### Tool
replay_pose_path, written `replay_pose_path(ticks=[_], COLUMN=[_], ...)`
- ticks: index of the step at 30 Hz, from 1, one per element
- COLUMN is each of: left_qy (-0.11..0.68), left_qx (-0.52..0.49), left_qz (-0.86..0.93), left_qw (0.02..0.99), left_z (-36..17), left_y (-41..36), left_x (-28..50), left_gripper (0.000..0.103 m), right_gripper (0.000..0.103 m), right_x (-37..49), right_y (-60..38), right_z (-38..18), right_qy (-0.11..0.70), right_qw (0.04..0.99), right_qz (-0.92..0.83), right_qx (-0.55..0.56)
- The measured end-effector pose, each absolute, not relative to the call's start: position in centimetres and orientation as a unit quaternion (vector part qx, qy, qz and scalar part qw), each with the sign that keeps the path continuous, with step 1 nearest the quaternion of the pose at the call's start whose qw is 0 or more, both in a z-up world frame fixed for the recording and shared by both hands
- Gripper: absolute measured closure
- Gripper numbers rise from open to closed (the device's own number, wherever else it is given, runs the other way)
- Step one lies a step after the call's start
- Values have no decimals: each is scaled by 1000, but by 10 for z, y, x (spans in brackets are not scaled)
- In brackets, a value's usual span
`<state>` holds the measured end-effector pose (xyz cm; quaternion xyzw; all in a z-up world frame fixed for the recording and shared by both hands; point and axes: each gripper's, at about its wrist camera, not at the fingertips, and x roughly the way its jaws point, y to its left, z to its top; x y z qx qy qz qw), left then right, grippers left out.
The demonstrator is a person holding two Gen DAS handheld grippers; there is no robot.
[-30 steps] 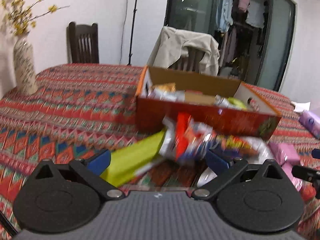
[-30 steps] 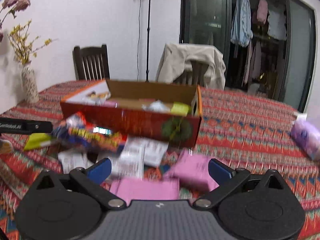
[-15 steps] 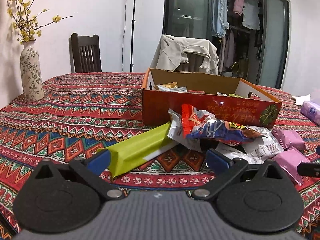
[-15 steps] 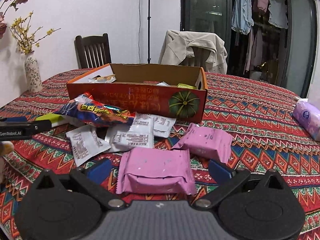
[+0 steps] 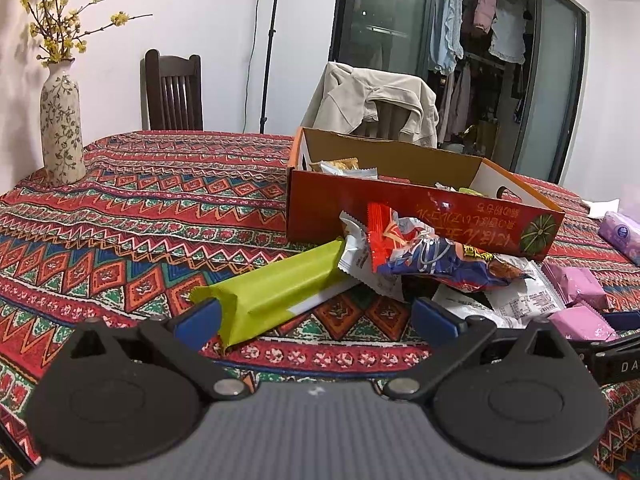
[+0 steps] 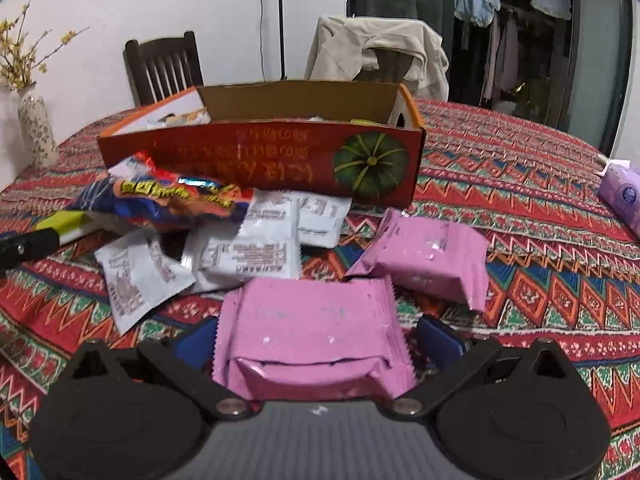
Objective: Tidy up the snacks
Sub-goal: 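Grasp the pink packet with the right gripper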
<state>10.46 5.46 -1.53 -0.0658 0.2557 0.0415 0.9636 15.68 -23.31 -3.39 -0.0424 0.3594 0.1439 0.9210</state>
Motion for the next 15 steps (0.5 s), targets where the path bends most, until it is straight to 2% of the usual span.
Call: replay_pose_path(ticks=[5, 7, 10, 15], left_qy=[257, 262, 266, 278], left_qx=[-62, -51, -44, -43], left_qz=[45, 51, 41, 11], left_qw=[963, 962, 962, 960], left_z=[-16, -16, -13, -8], left_y=[53, 49, 43, 23], left_x=[106, 107, 108, 115], left_gripper=[0, 0, 0, 0], right_gripper=[2, 24, 35, 37], right_x=[154, 150, 142, 134], right_y=[-234, -235, -239, -251], right_z=[-36, -34, -27, -20], right_qy=[353, 346, 333, 308], right_qw=[923, 925, 929, 938], right_qz=[146, 153, 159, 159], right_qx=[-41, -42, -33, -15])
